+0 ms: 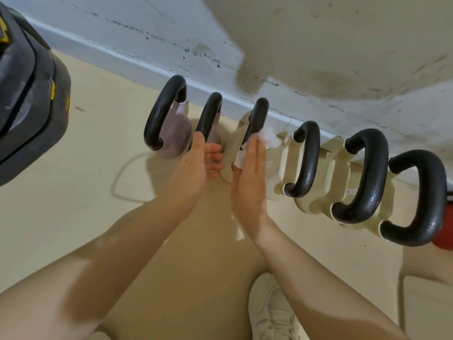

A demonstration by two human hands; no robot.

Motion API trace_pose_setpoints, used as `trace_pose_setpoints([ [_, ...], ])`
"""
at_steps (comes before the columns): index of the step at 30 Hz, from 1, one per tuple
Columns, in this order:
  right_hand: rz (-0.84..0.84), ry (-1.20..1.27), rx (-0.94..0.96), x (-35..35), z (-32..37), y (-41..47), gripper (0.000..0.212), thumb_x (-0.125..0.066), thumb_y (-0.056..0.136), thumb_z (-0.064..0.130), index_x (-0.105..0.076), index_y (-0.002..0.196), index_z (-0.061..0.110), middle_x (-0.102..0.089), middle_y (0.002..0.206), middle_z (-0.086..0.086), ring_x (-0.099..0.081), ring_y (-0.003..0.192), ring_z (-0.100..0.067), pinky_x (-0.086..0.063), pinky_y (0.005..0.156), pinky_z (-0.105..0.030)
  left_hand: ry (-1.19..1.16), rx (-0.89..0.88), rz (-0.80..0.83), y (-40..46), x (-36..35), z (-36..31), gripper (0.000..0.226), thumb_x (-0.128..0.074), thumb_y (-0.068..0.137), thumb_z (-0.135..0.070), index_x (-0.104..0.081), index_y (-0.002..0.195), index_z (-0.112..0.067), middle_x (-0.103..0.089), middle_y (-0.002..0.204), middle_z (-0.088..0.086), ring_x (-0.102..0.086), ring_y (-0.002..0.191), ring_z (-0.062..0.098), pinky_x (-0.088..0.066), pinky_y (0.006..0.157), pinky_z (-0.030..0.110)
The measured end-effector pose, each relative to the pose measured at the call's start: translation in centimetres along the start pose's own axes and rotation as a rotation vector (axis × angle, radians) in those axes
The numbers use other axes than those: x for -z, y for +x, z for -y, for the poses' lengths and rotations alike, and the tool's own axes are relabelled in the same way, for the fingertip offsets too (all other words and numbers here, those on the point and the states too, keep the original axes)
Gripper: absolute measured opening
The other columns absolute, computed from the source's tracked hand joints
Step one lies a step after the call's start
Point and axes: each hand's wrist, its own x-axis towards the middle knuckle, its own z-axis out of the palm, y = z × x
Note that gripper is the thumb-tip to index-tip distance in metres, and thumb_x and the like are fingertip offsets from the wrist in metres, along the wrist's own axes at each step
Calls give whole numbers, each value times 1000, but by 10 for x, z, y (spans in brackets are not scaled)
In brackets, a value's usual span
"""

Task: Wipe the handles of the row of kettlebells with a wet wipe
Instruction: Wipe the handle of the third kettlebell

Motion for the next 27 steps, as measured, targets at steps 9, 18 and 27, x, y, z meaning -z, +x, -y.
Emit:
trace_pose_setpoints([
  [9,333,-957,1094,43,-26,37,49,-22,94,3,-70,89,6,-69,89,-7,-64,98,-29,-28,109,-41,-18,-19,-47,2,6,-10,51,-19,99,-40,-59,102,-8,-63,88,6,-59,85,22,-50,85,32],
  [18,483,-833,1161,63,-23,76,41,-40,93,40,-64,97,7,-65,94,-9,-59,104,-33,-27,108,-41,82,-70,-62,11,4,-7,20,-43,94,-17,-63,88,-16,-64,78,-2,-58,73,14,-50,90,39],
  [27,457,-200,154,61,-26,141,28,-34,96,23,-54,88,5,-55,87,-9,-51,84,-24,-42,80,-39,506,-139,159,13,-32,-19,33,-54,90,-20,-53,123,-12,-65,115,3,-60,104,15,-40,82,19],
])
